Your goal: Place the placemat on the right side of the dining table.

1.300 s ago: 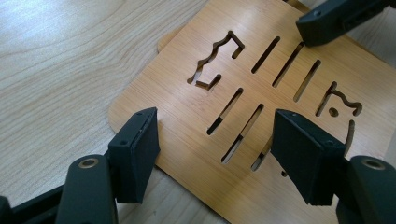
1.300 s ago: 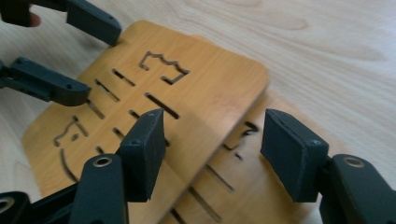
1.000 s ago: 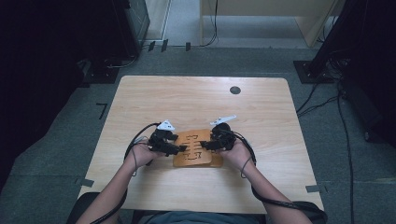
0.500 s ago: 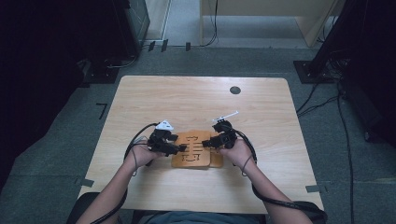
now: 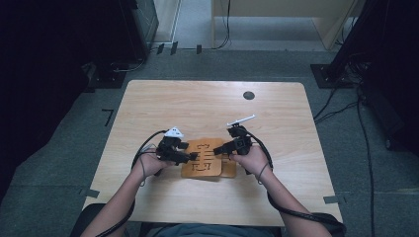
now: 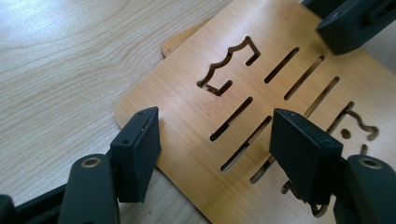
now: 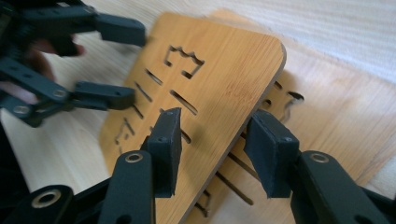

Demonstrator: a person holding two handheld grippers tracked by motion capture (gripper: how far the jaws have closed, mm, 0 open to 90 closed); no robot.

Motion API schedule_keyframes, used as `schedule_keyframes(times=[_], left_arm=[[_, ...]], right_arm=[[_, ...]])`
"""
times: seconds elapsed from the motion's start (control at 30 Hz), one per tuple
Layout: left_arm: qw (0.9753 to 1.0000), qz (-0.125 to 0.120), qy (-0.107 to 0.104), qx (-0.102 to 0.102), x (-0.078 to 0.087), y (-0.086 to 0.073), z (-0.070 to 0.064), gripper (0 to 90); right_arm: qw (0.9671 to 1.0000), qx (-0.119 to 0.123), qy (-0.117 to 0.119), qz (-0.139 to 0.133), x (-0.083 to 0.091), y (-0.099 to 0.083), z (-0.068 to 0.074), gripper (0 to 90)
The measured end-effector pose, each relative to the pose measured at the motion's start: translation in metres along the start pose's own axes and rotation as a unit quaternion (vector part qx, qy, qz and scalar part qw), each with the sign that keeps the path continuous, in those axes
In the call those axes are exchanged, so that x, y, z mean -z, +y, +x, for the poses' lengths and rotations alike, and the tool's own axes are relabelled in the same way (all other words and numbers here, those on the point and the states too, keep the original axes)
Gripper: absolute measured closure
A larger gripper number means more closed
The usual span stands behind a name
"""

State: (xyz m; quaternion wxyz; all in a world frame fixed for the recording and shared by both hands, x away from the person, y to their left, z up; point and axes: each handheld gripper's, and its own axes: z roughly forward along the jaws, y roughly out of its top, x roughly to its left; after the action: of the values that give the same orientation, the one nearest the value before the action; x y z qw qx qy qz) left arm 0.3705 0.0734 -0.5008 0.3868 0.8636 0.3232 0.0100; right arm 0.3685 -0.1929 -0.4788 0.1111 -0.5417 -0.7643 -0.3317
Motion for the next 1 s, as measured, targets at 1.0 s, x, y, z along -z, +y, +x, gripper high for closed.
schedule_keyframes(times=[1.0], left_arm=[[0.9946, 0.001, -0.098, 0.034, -0.003, 0.005, 0.004, 27.0]], right_arm=[[0.9985, 0.05, 0.013, -0.017, 0.04, 0.02, 0.055, 57.4]])
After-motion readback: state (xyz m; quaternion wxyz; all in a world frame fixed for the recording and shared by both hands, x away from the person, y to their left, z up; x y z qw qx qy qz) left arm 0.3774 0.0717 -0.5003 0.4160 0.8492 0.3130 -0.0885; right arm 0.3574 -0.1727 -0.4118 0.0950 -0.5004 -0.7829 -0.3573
